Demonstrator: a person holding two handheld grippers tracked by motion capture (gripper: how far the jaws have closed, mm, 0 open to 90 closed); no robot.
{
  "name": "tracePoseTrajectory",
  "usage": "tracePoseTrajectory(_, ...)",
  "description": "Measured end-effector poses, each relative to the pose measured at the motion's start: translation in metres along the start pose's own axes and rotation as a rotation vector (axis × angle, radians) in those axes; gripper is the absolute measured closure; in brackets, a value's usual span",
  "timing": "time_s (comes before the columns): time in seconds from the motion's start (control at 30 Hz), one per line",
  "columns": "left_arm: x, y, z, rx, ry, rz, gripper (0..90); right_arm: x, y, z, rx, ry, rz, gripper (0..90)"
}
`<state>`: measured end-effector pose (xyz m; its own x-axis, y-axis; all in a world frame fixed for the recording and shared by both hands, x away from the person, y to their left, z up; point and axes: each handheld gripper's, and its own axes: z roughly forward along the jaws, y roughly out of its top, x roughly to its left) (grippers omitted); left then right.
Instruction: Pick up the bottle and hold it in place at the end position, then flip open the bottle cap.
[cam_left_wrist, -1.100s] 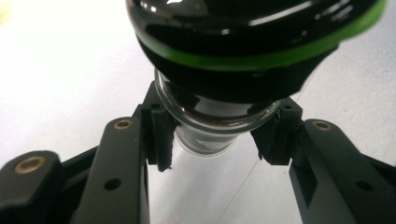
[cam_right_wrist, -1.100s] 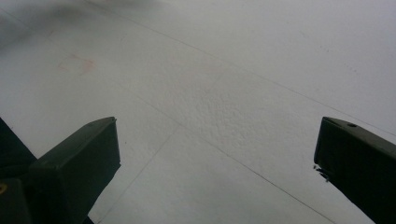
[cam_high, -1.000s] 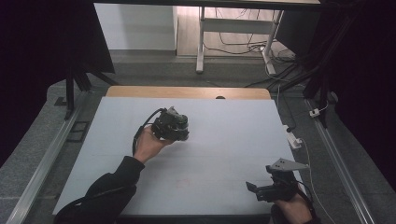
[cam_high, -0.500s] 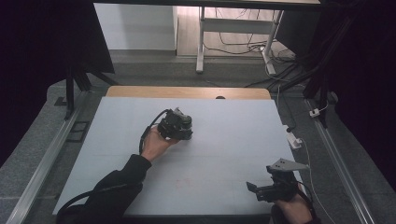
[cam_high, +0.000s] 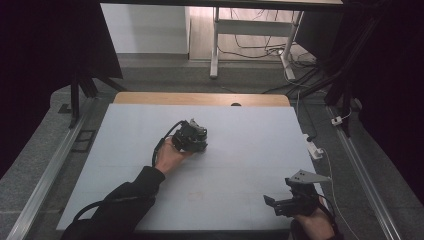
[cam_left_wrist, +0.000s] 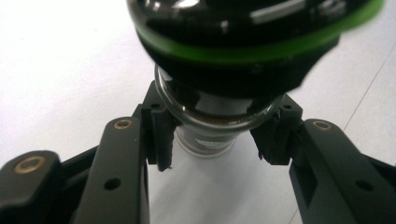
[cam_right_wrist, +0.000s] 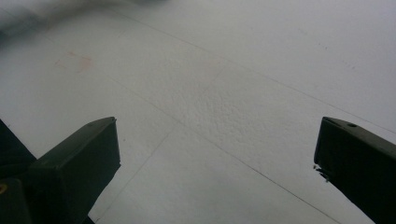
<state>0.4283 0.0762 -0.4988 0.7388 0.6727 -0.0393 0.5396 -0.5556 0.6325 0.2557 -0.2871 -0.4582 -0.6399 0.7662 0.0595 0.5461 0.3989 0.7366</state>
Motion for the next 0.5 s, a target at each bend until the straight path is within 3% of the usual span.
tracePoseTrajectory(0.5,0.0002,-0.0037,0.0002,-0.014,-0.002,0.001,53.8,-0.0004,0.0007,-0.0003,0.0,0.014,0.002,0.0)
